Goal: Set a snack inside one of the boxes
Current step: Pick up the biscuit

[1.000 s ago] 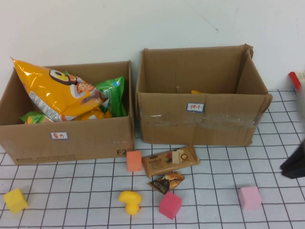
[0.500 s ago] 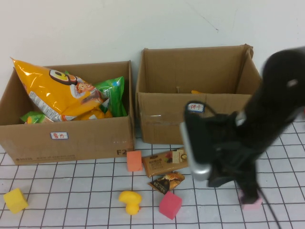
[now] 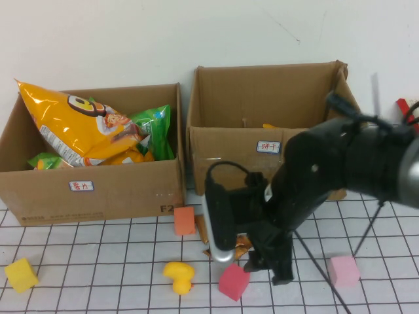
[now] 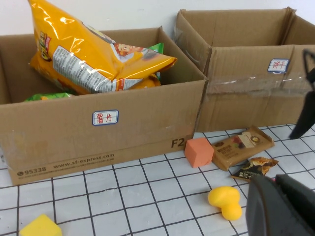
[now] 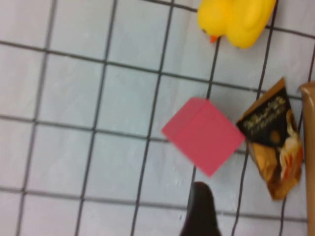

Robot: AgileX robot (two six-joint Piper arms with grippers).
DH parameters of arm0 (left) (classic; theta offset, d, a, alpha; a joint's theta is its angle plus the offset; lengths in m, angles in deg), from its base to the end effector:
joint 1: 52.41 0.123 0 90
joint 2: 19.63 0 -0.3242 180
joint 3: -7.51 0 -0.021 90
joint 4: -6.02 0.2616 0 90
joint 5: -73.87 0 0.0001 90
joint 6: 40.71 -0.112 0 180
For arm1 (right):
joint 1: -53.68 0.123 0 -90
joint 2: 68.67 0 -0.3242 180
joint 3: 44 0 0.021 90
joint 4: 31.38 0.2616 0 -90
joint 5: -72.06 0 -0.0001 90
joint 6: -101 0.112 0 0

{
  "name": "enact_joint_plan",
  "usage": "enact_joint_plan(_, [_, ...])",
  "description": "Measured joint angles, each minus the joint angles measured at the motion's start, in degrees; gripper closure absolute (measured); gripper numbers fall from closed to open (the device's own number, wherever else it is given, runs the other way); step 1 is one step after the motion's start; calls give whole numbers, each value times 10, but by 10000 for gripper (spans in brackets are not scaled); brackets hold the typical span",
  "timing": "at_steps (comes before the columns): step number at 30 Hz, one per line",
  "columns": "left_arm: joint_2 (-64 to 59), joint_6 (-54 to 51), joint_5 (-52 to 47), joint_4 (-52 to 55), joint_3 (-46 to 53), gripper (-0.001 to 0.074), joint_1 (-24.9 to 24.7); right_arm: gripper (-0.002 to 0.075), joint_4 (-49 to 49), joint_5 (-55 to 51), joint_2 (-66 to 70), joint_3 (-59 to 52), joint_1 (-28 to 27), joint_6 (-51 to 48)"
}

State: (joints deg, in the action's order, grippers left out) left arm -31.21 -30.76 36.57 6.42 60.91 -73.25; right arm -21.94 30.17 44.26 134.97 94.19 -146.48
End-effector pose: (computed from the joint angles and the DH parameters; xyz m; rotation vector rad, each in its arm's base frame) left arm 0.0188 -0.0067 0.2938 0.1728 1.7926 -0.3777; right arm 0.3114 0.2822 0.2332 -2.1037 1.6944 0.0445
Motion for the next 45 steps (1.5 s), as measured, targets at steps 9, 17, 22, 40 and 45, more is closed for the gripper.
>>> enact_joint_plan(9, [0, -6, 26, -9, 0, 736, 0, 243, -17, 45, 73, 21, 3, 5])
enact_joint_plan(17, [0, -8, 42, -41, 0, 736, 0, 244, -35, 53, 126, 88, 3, 31])
enact_joint_plan(22, [0, -8, 42, -45, 0, 736, 0, 244, -38, 39, 157, 131, 3, 86])
enact_joint_plan(40, [0, -51, 42, -47, 0, 736, 0, 245, -40, -2, 187, 159, 3, 343])
enact_joint_plan(45, [0, -51, 42, -47, 0, 736, 0, 245, -44, 4, 205, 160, 3, 391])
